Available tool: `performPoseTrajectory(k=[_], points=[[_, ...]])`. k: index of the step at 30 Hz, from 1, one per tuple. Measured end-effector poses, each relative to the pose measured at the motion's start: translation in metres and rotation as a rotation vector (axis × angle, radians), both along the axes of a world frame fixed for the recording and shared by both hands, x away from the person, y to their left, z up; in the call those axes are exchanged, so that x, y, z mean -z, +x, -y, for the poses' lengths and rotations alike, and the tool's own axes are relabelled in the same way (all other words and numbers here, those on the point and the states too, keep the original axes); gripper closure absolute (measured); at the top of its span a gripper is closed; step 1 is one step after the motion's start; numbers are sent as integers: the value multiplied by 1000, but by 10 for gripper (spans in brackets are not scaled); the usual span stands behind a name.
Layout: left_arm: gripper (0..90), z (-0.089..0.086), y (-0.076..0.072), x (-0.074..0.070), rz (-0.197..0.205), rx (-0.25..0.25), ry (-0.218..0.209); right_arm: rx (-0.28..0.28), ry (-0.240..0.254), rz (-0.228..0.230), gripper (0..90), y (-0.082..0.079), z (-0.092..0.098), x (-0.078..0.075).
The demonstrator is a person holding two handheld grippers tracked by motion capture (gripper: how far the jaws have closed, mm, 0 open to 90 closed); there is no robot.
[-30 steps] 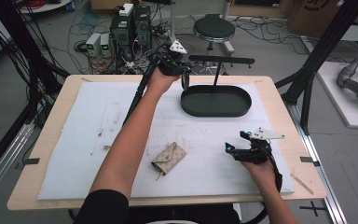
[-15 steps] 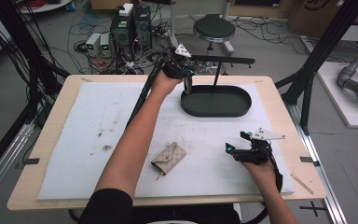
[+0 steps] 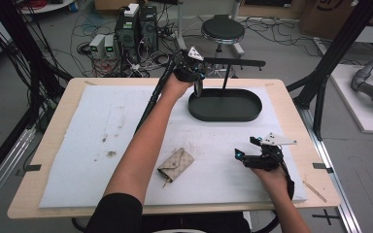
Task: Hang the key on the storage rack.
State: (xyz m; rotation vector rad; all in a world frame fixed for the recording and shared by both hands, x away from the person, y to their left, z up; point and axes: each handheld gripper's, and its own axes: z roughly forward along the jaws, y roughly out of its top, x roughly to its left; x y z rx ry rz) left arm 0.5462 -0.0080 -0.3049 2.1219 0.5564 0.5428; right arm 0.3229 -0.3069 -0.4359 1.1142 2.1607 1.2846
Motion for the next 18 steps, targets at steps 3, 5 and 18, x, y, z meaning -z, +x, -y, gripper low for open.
performPoseTrajectory(k=[3,5,18], points=[[843,-1,3,1,-2,-8,-4,-2,0,-3,158,0,0,0],[842,-1,4,2,-7,-12,-10,-5,-3,0,158,0,0,0],[651,1,2,7,-37,2,6,-7,-5,0,158,-1,0,0]])
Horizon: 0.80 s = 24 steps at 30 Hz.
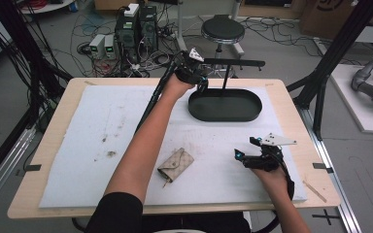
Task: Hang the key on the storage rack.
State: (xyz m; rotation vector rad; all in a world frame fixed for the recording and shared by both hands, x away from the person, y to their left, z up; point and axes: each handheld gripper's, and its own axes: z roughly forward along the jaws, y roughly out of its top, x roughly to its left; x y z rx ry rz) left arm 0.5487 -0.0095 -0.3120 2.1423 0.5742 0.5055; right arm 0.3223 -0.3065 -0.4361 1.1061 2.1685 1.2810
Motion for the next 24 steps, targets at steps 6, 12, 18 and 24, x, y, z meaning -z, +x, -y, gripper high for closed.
performPoseTrajectory(k=[6,12,18,24], points=[[544,-11,-10,6,-43,-6,7,-4,-6,3,158,0,-2,0],[435,-36,-23,14,-75,-3,-32,0,-12,-4,158,0,-3,0],[336,-58,-40,24,-104,7,-66,4,-15,-2,158,1,-3,0],[286,-81,-64,37,-129,28,-115,10,-15,-5,158,3,-2,1]])
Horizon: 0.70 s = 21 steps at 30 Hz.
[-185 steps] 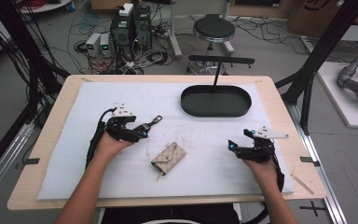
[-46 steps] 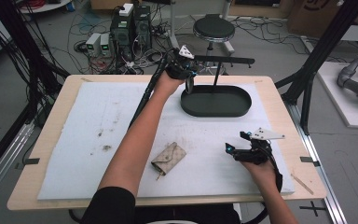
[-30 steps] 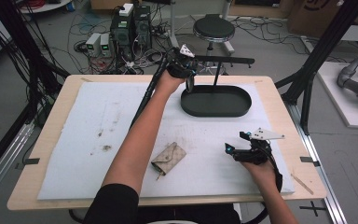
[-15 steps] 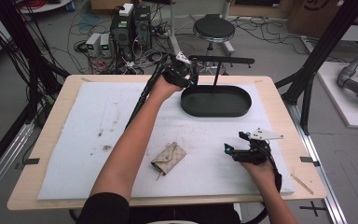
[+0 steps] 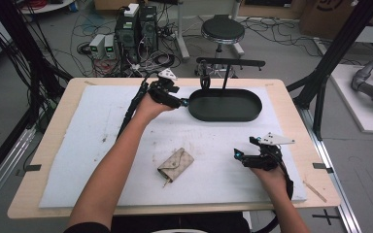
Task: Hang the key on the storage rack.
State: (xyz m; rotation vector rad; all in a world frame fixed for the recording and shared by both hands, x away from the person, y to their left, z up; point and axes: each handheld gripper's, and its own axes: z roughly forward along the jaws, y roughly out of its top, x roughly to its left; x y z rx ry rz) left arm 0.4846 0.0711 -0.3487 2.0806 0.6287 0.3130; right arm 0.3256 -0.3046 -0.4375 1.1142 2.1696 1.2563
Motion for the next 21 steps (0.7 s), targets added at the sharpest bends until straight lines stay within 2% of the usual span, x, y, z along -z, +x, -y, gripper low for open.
performPoseTrajectory(k=[3,10,18,20,21], points=[[269,-13,-12,9,-18,5,-30,-1,-2,-2,158,1,-1,1],[262,-38,-41,20,-22,17,-42,6,1,-7,158,4,1,1],[238,-64,-72,24,16,5,-76,10,0,-6,158,5,1,2],[208,-70,-81,29,21,2,-108,14,4,-10,158,5,1,2],[207,-73,-85,31,21,3,-108,15,3,-6,158,6,1,2]])
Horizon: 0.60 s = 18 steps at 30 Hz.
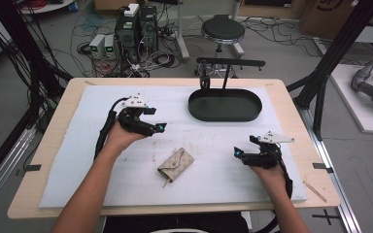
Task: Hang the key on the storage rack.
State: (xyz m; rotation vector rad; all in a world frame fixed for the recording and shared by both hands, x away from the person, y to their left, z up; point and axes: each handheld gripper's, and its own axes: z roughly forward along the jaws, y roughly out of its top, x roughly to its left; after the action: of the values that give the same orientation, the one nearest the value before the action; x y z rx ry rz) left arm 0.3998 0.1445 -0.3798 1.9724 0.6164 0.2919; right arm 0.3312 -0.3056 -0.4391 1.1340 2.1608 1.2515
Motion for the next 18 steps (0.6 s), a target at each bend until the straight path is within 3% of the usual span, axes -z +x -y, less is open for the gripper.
performPoseTrajectory(k=[8,18], points=[[185,-18,-30,21,0,-36,-4,7,4,-1,158,3,2,1],[177,-29,-46,32,-2,-22,-16,-4,11,7,157,10,-4,0]])
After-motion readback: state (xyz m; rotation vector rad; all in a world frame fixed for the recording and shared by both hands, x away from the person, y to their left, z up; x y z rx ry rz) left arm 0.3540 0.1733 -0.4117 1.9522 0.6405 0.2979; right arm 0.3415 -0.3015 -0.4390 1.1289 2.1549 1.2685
